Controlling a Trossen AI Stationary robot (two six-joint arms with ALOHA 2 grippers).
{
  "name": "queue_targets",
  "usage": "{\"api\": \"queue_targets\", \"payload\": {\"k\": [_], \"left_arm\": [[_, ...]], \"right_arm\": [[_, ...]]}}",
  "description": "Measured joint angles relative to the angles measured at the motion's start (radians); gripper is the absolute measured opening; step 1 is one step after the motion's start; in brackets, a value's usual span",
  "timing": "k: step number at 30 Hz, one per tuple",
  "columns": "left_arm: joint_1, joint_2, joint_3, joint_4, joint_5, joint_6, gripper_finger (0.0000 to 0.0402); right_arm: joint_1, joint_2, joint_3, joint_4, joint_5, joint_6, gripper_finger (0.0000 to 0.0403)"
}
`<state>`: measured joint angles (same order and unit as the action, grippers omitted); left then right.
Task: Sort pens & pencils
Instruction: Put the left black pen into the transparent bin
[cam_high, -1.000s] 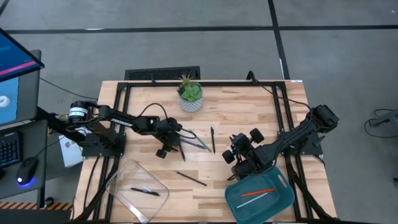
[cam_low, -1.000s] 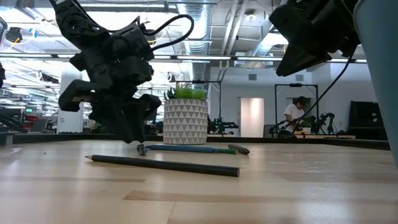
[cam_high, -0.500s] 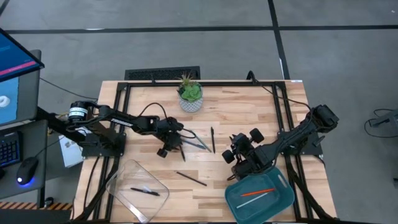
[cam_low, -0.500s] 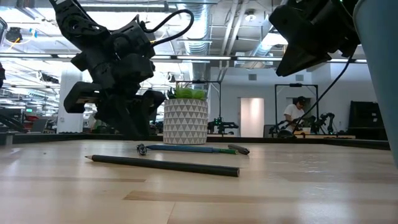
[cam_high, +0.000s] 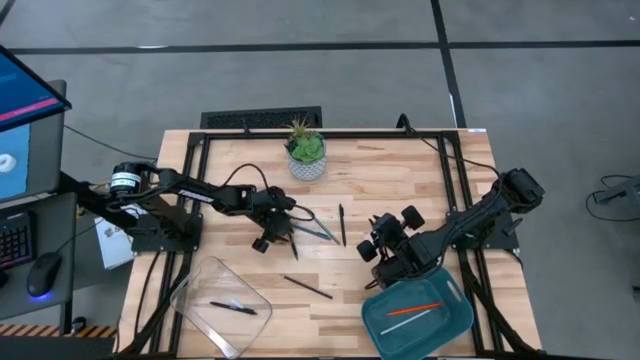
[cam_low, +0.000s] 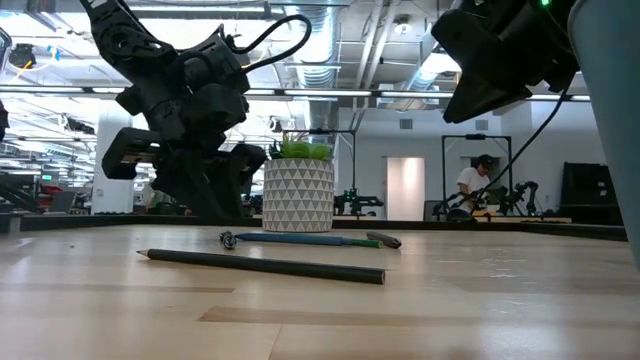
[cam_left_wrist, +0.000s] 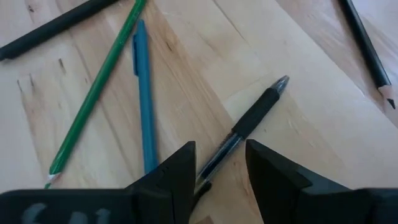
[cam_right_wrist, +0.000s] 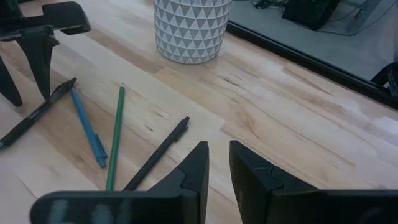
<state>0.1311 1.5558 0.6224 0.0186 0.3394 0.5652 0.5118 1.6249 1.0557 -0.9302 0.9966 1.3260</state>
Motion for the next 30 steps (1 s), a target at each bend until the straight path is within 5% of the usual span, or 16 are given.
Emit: {"api": "queue_targets", "payload": {"k": [14, 30], "left_arm": [[0.032, 0.018, 0.000, 0.054, 0.199, -0.018, 0.0132], [0.051, 0.183, 0.122, -0.095, 0.183, 0.064, 0.0132]], "right_arm": [[-0.015, 0.000, 0.000, 0.000, 0.000, -0.002, 0.0087], [-0.015, -0.001, 0.000, -0.007, 0.000, -0.001, 0.0087]]}}
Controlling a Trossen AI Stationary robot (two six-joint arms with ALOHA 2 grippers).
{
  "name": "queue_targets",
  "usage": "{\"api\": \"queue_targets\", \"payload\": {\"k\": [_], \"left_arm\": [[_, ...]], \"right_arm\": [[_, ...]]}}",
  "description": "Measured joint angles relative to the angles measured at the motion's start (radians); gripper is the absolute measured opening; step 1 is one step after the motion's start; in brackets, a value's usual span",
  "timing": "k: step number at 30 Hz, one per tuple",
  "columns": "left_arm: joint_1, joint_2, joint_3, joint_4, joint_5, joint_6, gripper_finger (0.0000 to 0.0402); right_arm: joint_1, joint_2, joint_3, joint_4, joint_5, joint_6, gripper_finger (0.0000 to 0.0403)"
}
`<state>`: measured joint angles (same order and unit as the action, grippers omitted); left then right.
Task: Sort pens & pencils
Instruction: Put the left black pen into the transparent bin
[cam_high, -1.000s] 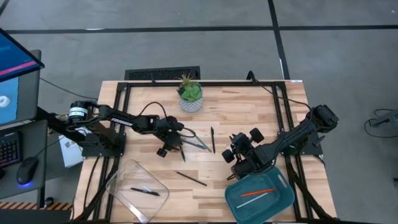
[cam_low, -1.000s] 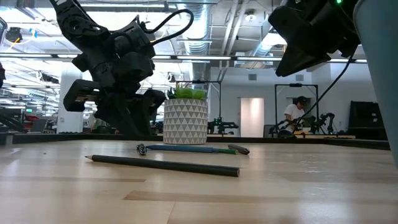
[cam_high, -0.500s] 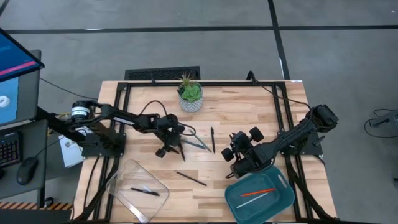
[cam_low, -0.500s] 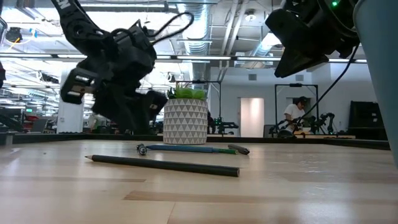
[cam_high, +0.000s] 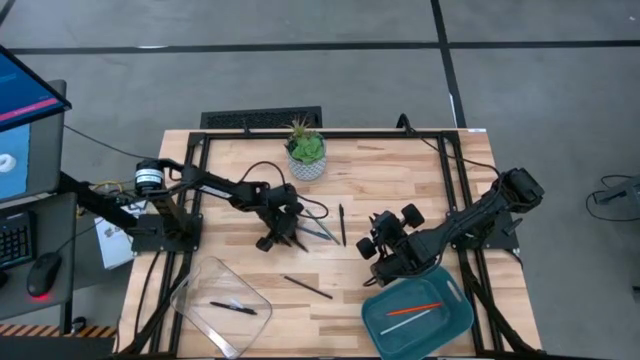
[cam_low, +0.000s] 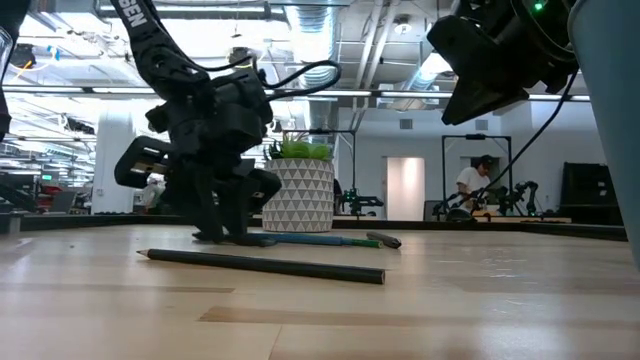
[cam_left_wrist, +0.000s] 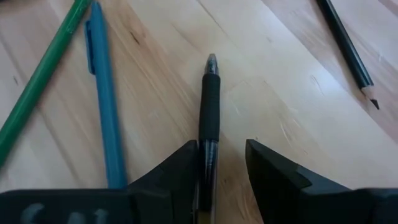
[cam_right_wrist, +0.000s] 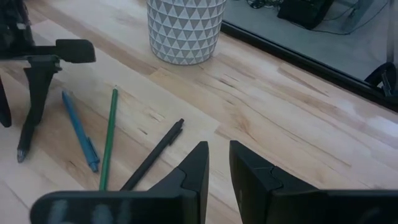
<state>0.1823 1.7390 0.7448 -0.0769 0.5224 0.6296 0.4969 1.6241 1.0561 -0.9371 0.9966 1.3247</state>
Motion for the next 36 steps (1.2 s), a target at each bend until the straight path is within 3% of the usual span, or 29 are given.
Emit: {"api": "queue_targets", "payload": {"k": [11, 27, 36], "left_arm": [[-0.023, 0.017, 0.004, 0.032, -0.011, -0.105, 0.0132], [-0.030, 0.068, 0.005, 0.135, 0.033, -0.096, 0.0132], [-0.013, 0.153, 0.008, 0.218, 0.109, -0.128, 0.0132]], "right_arm": [[0.001, 0.000, 0.000, 0.005, -0.002, 0.002, 0.0087], [0.031, 0.000, 0.000, 0.005, -0.005, 0.002, 0.0087], [0.060, 0.000, 0.000, 0.004, -0.005, 0.002, 0.0087]]}}
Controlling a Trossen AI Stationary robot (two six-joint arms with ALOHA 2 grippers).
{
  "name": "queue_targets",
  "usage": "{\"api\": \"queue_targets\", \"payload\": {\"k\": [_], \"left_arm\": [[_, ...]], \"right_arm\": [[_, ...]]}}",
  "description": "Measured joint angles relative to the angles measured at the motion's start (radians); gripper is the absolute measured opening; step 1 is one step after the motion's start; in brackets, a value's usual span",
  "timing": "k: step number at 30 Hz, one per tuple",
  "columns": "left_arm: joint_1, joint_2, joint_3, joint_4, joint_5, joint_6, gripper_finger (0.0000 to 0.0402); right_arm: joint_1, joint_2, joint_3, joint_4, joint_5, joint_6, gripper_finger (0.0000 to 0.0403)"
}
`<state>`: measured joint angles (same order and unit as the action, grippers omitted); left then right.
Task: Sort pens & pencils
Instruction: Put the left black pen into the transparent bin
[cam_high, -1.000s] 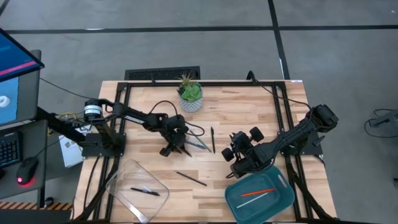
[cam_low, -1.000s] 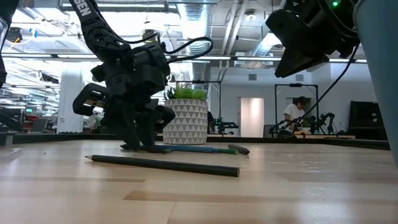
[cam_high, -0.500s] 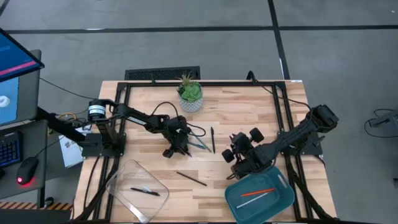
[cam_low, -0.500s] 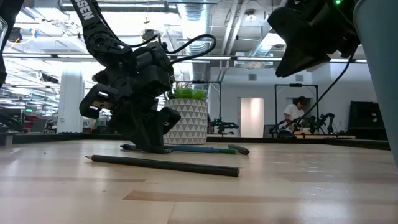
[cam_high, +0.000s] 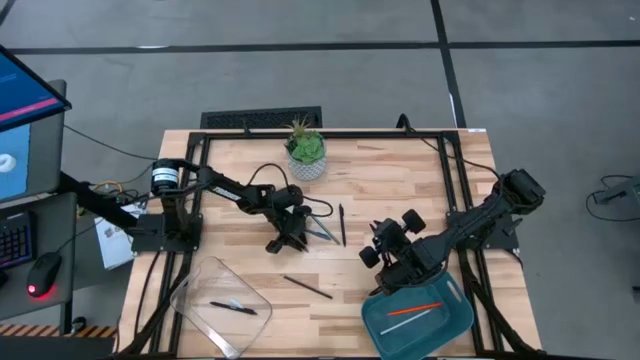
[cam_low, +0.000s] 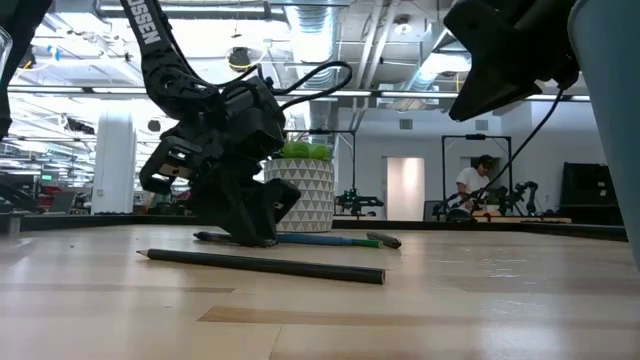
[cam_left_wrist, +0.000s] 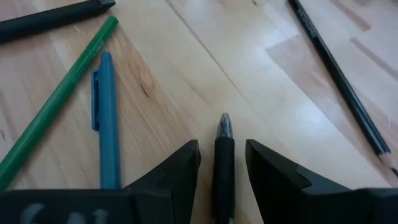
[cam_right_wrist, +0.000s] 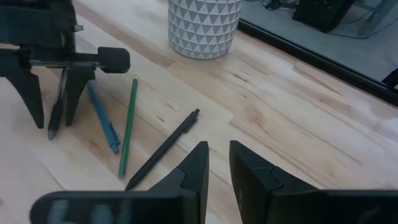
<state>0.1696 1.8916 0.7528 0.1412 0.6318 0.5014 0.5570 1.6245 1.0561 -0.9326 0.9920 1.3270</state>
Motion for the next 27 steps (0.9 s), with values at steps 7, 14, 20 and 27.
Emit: {"api": "queue_targets", "payload": {"k": [7, 14, 20, 27], "left_arm": [[0.003, -0.002, -0.002, -0.001, -0.003, -0.010, 0.0132], [0.001, -0.001, -0.026, 0.035, -0.007, -0.024, 0.0132], [0.001, -0.001, -0.083, 0.153, -0.008, -0.057, 0.0132], [-0.001, -0.001, -0.115, 0.220, -0.013, -0.078, 0.0132]], "right_arm": [[0.004, 0.000, 0.000, -0.002, 0.003, 0.000, 0.0087], [0.010, 0.000, 0.000, -0.002, 0.003, 0.000, 0.0087], [0.019, 0.000, 0.000, -0.002, 0.003, 0.000, 0.0087], [0.017, 0.000, 0.000, -0.002, 0.003, 0.000, 0.0087]]}}
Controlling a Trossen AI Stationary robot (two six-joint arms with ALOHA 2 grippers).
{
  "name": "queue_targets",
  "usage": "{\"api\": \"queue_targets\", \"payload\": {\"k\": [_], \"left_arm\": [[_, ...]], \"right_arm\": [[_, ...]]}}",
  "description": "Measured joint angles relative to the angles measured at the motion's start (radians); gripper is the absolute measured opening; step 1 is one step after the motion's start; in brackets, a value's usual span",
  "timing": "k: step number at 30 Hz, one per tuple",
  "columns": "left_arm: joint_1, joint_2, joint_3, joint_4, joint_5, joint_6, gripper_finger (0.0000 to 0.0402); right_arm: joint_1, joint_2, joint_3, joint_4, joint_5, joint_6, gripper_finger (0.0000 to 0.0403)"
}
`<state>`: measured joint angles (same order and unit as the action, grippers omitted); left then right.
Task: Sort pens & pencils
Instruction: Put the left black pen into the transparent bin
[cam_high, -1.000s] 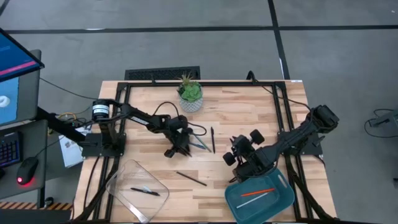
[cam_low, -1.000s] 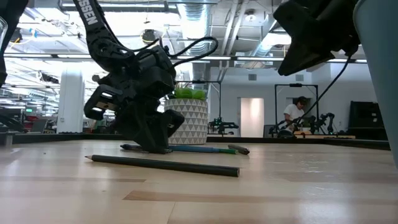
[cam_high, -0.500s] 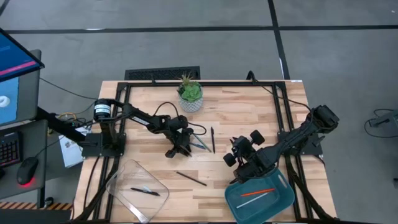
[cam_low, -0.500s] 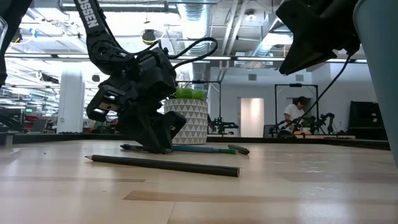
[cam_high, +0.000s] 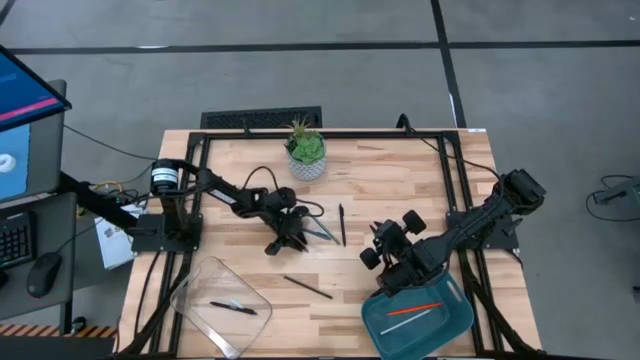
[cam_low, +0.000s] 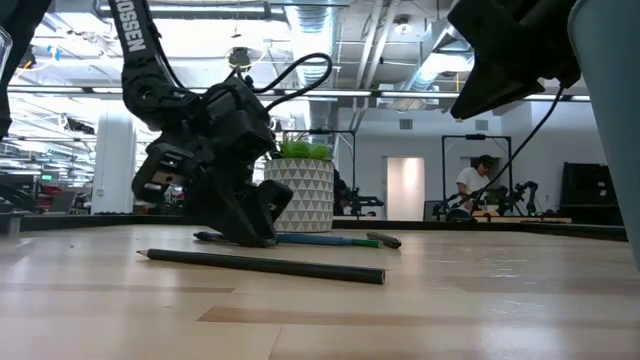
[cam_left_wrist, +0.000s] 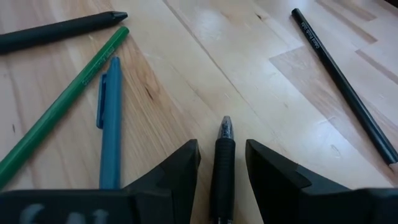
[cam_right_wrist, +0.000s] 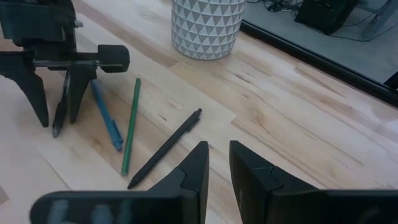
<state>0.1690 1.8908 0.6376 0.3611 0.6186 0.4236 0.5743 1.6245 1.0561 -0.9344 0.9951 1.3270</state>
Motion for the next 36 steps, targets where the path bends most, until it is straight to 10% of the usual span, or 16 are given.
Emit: {"api": "queue_targets", "payload": {"k": [36], "left_arm": [[-0.018, -0.001, -0.045, 0.080, -0.039, -0.036, 0.0130]], "right_arm": [[0.002, 0.000, 0.000, 0.002, -0.003, 0.001, 0.0087]]}}
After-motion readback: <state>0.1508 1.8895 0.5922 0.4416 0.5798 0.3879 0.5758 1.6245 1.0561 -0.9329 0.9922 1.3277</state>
